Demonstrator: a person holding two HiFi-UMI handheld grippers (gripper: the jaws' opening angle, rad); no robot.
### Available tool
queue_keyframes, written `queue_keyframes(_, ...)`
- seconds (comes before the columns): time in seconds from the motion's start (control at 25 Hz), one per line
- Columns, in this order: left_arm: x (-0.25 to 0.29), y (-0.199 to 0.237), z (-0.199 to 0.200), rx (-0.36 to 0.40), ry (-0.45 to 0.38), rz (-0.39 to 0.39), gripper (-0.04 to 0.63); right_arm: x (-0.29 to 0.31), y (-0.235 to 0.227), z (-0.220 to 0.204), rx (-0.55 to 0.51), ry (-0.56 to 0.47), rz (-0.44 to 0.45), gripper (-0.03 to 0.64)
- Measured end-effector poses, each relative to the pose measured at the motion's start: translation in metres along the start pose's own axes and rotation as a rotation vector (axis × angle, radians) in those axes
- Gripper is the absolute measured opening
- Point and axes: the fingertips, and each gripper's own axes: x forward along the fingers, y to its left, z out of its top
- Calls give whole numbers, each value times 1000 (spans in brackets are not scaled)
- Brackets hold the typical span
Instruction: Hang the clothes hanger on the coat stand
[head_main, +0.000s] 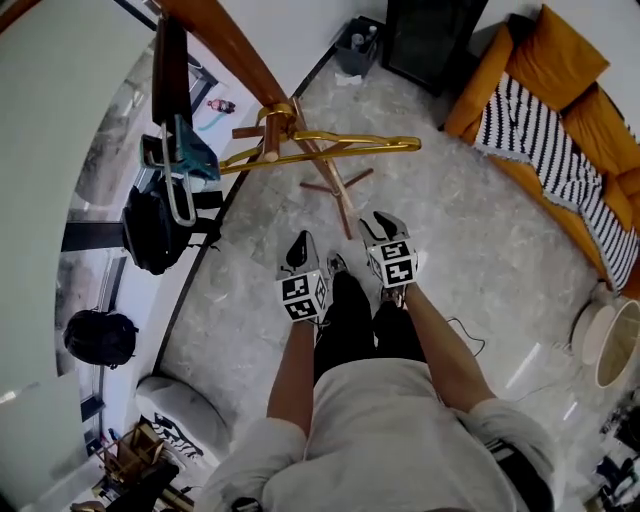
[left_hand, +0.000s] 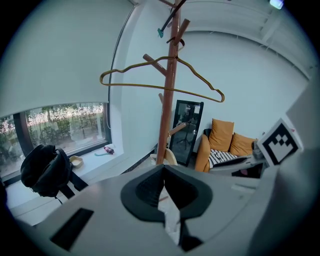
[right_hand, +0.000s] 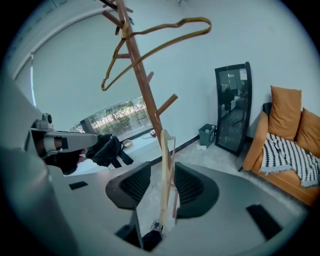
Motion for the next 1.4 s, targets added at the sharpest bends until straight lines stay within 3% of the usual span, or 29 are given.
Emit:
queue_keyframes(0.24,-28,-11,11,-6,-47,19,9,-47,5,20,-43,-84,4,77)
queue_keyframes(0.44,-57,-26,22,8,-90,32,9,-91,9,49,-91,-211,7,11)
queue_keyframes(1.0,-142,-54,69,43,-240,67,9,-191,21,117,-226,-406,23,5)
queue_keyframes(1.4,-214,-45,98,35,-317,47,9,-248,80,130,-236,-473,-11,5)
